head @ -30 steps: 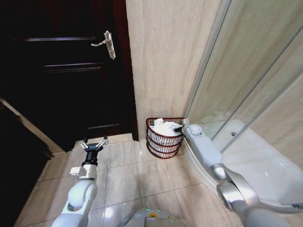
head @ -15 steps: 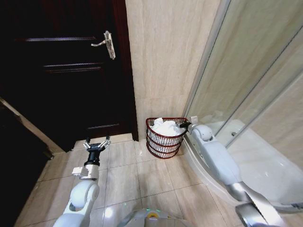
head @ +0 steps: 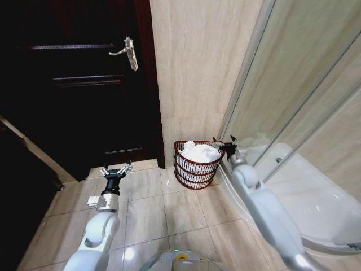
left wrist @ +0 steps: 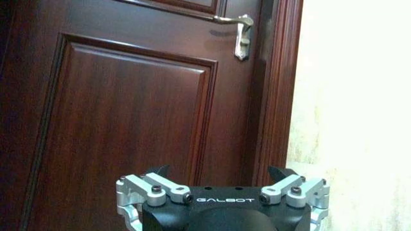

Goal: Discard the used towel into the hamper.

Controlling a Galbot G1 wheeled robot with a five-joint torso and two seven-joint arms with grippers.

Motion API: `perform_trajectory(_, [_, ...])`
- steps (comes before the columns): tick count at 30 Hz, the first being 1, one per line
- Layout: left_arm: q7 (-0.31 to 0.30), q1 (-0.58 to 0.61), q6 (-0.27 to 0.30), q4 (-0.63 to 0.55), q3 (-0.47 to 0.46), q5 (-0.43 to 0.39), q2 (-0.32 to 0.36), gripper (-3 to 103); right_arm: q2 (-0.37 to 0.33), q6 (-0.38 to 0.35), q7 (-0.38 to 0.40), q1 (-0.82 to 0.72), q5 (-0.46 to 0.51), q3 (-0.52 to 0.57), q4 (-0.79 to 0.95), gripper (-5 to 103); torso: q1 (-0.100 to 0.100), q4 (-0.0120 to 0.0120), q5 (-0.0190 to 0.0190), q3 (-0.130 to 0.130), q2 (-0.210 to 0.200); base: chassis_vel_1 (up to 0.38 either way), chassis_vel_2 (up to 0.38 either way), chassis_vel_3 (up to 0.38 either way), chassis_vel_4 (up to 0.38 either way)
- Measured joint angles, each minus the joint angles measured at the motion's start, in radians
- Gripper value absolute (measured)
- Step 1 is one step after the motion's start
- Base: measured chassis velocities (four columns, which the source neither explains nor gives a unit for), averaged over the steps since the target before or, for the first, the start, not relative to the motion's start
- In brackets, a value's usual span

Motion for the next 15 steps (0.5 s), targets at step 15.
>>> perform_trajectory(15, [0.004,0.007,0.047,-0.009,0.016,0.005,-0.005,100,0.059,0.036,0.01,-0.304,-0.132,0.105,0.206,100,0.0,-0.0002,-0.0002,0.0,0.0,0.0,0.0,0.0,0.0])
